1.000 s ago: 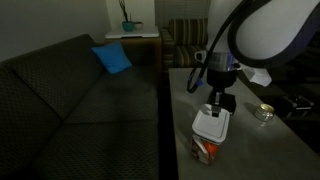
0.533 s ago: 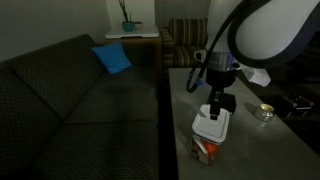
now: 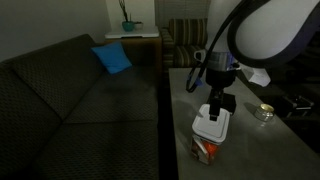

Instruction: Put the white lid on top of the clear container

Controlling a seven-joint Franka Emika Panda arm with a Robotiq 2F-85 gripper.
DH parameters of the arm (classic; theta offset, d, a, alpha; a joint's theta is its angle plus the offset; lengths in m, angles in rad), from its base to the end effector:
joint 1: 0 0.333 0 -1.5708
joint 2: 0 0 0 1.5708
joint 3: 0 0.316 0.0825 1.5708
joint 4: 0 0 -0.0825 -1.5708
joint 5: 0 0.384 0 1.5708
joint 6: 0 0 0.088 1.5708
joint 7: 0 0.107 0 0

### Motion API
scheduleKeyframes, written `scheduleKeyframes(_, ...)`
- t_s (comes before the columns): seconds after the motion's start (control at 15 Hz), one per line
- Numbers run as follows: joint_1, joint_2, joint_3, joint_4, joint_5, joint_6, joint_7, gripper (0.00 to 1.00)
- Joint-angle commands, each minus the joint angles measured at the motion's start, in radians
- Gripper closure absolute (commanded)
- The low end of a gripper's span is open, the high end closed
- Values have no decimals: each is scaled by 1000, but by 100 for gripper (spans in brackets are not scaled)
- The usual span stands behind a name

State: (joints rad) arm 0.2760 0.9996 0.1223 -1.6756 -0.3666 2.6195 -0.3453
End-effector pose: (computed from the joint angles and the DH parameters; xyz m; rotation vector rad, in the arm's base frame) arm 0.5878 0.2524 0.0208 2.6842 1.4877 -0.0537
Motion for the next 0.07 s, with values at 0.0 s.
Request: scheduleKeyframes(0.0, -12, -32, 5, -39, -4, 21, 0, 0)
